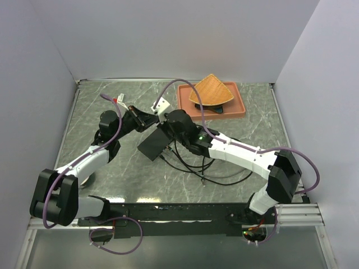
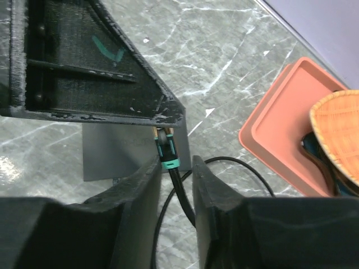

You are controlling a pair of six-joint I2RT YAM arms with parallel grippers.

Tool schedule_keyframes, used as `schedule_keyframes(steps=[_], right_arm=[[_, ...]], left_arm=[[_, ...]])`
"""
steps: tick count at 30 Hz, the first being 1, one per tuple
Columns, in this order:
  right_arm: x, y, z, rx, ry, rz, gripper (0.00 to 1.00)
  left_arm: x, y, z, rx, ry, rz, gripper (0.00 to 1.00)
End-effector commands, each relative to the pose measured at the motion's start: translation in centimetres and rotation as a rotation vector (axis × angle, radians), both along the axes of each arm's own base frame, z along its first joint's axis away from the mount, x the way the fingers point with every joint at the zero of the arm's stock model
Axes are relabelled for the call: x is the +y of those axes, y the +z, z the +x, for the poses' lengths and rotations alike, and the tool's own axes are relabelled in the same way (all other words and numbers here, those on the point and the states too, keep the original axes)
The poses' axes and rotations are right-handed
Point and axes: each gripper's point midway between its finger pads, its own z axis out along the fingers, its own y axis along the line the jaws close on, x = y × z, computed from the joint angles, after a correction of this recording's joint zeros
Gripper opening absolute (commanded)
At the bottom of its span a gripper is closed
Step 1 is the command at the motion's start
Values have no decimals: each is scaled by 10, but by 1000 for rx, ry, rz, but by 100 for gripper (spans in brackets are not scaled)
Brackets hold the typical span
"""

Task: Insert the plug into the switch port

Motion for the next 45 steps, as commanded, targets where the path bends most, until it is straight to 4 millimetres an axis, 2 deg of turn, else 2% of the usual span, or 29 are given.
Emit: schedule_keyframes(steps=[1, 2, 5, 11, 13, 14, 15, 16, 17, 18, 20, 21, 22, 23, 24, 25, 27, 28, 29, 32, 35, 37, 39, 40, 41, 42, 43, 44, 45], right_arm=[[8, 28, 8, -47, -24, 59, 23], [7, 28, 8, -48, -30, 62, 13], [7, 29, 9, -55, -36, 59, 1], [0, 25, 12, -65, -68, 49, 0], [-8, 33, 12, -86, -92, 67, 0], [-20, 36, 16, -108, -140, 47, 0], [-30, 47, 17, -131, -171, 53, 0], [-43, 51, 20, -144, -213, 34, 0], [-68, 58, 28, -178, -308, 1, 0], [-89, 78, 26, -214, -368, 15, 0], [-128, 101, 24, -266, -471, -9, 0], [-164, 134, 14, -322, -573, 25, 0], [-186, 162, 7, -382, -632, 34, 0], [-207, 184, -2, -422, -697, 60, 0], [-241, 213, -22, -462, -787, 125, 0], [-263, 245, -36, -513, -844, 186, 0], [-303, 284, -65, -576, -937, 317, 0], [-317, 295, -74, -615, -955, 284, 0], [-328, 309, -82, -641, -980, 378, 0], [-323, 321, -80, -662, -946, 347, 0], [-291, 302, -59, -653, -874, 204, 0], [-264, 268, -41, -598, -817, 76, 0], [-228, 236, -25, -547, -676, -8, 0], [-211, 200, -21, -455, -582, -86, 0], [-182, 178, -16, -408, -452, -112, 0], [-167, 162, -15, -372, -378, -127, 0], [-152, 129, -20, -283, -272, -189, 0], [-136, 107, -20, -225, -194, -208, 0], [-113, 88, -30, -164, -46, -199, 0]], left_arm=[[-3, 10, -5, -37, -40, -16, 1], [-2, 8, -5, -31, -35, -11, 1], [-3, 9, -5, -34, -43, -12, 1], [-3, 12, -8, -46, -47, -14, 3], [-3, 12, -8, -48, -49, -5, 31], [-2, 14, -9, -56, -49, -3, 48], [-1, 12, -7, -51, -36, 7, 72], [0, 12, -7, -48, -27, 14, 81], [2, 13, -6, -49, -13, 22, 87], [5, 14, -3, -60, 7, 38, 93], [8, 10, -2, -39, 28, 68, 97], [10, 10, 0, -52, 36, 87, 99], [13, 6, 1, -36, 52, 103, 99], [14, 5, 3, -34, 62, 111, 99], [16, 3, 4, -39, 67, 124, 99], [17, 0, 6, -31, 75, 135, 99], [20, -3, 8, -40, 71, 164, 99], [22, -7, 11, -37, 76, 187, 99], [27, -18, 12, 8, 89, 221, 99], [38, -25, 18, 15, 132, 270, 99], [48, -29, 20, 20, 164, 290, 99], [55, -32, 23, 16, 191, 318, 97], [66, -42, 28, 28, 242, 376, 97], [70, -46, 31, 35, 260, 394, 96], [73, -50, 33, 38, 274, 411, 96], [80, -56, 36, 37, 297, 437, 96], [83, -63, 39, 49, 304, 451, 96], [86, -70, 39, 54, 302, 467, 96], [88, -74, 41, 58, 304, 472, 96]])
